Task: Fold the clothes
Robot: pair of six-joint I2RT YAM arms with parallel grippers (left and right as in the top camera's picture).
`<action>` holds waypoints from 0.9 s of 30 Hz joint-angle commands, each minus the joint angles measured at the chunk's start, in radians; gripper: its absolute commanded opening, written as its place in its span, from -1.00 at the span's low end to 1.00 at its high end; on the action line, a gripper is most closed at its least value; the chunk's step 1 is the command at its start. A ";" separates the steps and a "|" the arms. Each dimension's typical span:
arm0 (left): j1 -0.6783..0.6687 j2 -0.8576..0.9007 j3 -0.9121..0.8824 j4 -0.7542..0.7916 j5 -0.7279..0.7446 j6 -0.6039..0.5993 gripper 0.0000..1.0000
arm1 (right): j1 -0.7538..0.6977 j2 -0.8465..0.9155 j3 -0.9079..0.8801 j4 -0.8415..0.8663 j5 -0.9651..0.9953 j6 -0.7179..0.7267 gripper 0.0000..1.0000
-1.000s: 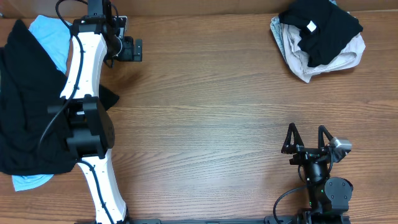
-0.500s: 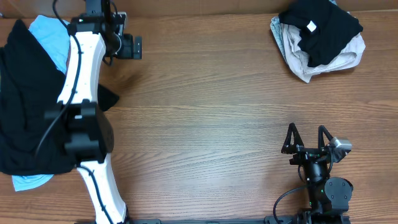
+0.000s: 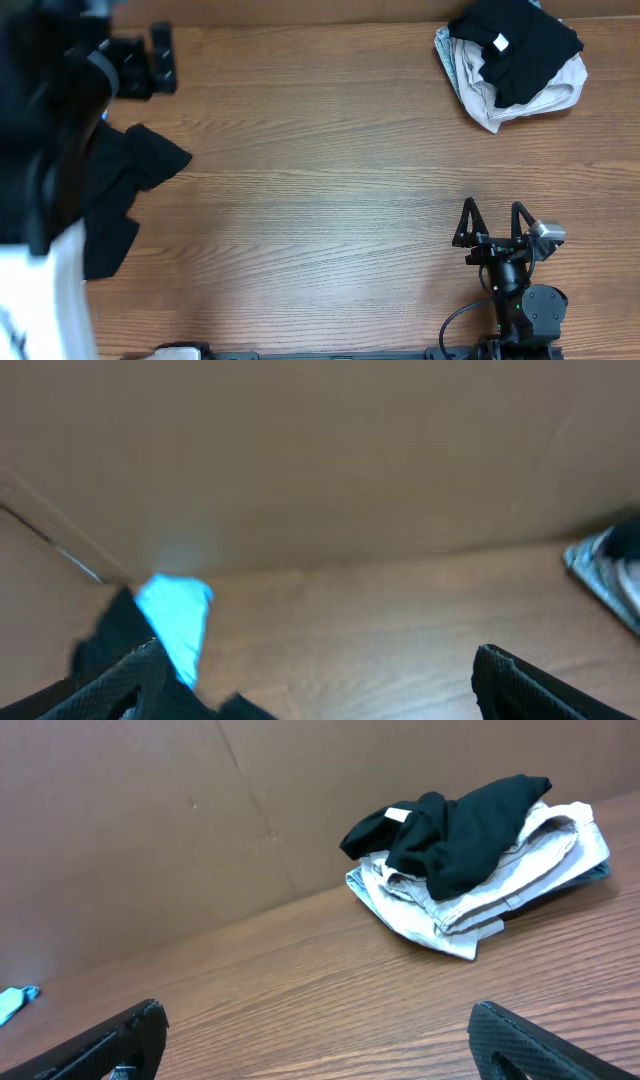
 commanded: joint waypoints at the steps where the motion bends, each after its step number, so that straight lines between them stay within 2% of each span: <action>1: 0.019 -0.038 -0.060 -0.002 0.000 0.027 1.00 | 0.004 -0.012 -0.011 0.004 -0.006 0.002 1.00; 5: 0.043 -0.170 -0.306 0.179 0.099 0.027 1.00 | 0.004 -0.012 -0.011 0.004 -0.006 0.002 1.00; 9: 0.051 -0.315 -0.694 0.502 0.220 0.017 1.00 | 0.004 -0.012 -0.011 0.004 -0.006 0.002 1.00; 11: 0.051 -0.370 -0.851 0.622 0.253 -0.018 1.00 | 0.004 -0.012 -0.011 0.004 -0.006 0.002 1.00; 12: 0.051 -0.426 -1.000 0.715 0.264 -0.053 0.99 | 0.004 -0.012 -0.011 0.004 -0.006 0.002 1.00; 22: 0.056 -0.776 -1.688 1.073 0.229 -0.070 1.00 | 0.004 -0.012 -0.011 0.004 -0.006 0.002 1.00; 27: 0.068 -0.960 -1.930 1.257 0.228 -0.070 1.00 | 0.004 -0.012 -0.011 0.004 -0.006 0.002 1.00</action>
